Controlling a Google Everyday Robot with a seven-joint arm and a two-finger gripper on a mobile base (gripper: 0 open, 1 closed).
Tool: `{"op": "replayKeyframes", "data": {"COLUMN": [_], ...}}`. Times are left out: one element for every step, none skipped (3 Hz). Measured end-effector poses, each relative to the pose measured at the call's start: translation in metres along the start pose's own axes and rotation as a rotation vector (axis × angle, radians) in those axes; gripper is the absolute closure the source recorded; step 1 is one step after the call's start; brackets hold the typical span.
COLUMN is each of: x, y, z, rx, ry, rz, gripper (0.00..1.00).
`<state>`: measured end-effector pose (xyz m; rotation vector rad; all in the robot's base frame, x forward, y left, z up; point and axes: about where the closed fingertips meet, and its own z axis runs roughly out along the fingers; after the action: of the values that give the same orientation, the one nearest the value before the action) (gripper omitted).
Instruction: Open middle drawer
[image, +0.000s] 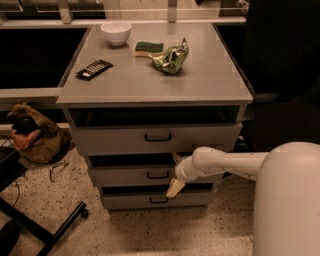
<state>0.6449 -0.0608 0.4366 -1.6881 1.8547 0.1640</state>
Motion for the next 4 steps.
{"op": "replayKeyframes", "data": {"x": [0.004,0.003,0.004,0.011], "y": [0.002,0.006,0.021,0.055], "z": [0.018,0.029,0.02,0.004], "rx": [-0.057,-0.11,-0.156,-0.218], "ry": [0.021,0.041,0.069,0.095], "rz": [0.006,-0.005,-0.003,0.025], "gripper": [0.0,0.0,0.0,0.0]}}
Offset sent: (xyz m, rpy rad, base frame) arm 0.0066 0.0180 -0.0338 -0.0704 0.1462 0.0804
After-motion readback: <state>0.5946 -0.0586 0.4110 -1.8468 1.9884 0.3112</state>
